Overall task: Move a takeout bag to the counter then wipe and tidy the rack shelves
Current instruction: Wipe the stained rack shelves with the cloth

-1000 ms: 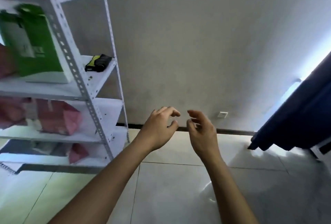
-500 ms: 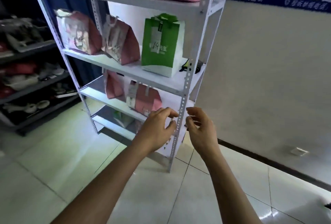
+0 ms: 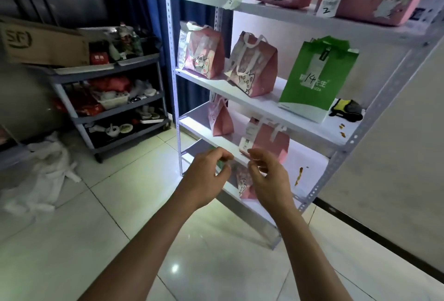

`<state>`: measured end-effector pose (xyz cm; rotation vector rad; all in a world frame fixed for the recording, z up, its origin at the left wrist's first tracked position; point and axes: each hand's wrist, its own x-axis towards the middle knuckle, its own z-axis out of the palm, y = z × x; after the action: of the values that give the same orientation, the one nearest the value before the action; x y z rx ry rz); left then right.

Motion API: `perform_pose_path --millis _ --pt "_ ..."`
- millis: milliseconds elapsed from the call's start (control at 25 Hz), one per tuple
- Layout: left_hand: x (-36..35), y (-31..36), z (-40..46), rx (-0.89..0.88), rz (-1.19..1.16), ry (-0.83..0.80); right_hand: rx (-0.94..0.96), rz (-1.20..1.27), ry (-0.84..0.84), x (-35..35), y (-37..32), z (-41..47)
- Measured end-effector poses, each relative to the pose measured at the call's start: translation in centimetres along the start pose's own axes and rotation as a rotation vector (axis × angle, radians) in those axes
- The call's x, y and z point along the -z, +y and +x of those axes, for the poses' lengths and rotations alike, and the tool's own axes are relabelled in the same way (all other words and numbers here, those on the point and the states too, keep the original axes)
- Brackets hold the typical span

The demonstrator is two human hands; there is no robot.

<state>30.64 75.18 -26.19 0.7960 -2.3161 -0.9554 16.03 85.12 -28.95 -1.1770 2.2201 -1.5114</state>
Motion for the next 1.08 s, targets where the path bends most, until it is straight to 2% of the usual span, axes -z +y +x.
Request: perform_pose_path --millis 240,560,800,1080 --pt "1.4 -4.2 4.1 0.037 -0.014 0.012 0.007 0.001 -0.038 -4.1 -0.1 5.1" --pt "-1.4 -4.3 15.0 -0.051 0.022 -0.132 -0.062 0.018 0.093 -3.4 3.1 14.4" --pt "-7.6 -2.2 20.7 -0.116 -0.065 -0.277 -0.154 -0.102 0.197 1.5 6.7 16.6" --pt "-15.8 2.4 26.5 -0.309 -0.117 -0.533 -0.279 -0.178 0.434 9.6 10.7 17.6"
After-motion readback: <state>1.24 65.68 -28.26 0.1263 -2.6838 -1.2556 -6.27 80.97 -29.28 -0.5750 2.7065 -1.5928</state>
